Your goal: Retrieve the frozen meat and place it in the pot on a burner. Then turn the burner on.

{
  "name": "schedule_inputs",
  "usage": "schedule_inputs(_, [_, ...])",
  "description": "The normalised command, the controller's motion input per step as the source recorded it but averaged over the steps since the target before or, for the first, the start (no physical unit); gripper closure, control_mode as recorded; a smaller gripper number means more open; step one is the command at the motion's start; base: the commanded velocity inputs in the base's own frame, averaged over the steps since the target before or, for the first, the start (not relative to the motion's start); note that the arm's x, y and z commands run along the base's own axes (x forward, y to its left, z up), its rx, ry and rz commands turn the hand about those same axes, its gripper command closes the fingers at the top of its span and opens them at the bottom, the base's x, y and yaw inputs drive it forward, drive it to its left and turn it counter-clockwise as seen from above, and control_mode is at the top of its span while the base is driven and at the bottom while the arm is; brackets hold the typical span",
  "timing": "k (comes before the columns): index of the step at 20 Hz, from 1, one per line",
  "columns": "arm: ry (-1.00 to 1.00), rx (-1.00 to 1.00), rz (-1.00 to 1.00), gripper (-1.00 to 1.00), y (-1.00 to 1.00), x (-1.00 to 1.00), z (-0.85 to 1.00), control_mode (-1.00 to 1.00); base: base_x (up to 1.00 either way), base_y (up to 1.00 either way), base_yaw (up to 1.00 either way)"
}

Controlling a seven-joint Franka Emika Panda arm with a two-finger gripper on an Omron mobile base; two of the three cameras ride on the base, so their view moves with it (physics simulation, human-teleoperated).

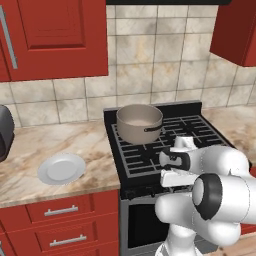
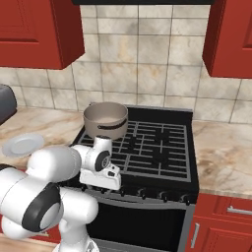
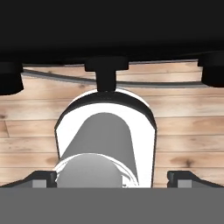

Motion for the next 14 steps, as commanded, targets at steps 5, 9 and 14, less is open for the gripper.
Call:
schedule_inputs(5, [-0.02, 0.00, 0.08, -1.00, -0.65, 0.08, 0.00, -1.00, 0.00, 0.00, 0.00])
schedule_inputs(9, [-0.08, 0.03, 0.12, -1.00, -0.94, 0.08, 0.00, -1.00, 0.00, 0.00, 0.00])
schedule_inputs(14, [-0.28, 0.12, 0.17, -1.00, -0.99, 0.05, 0.00, -1.00, 0.00, 0.00, 0.00])
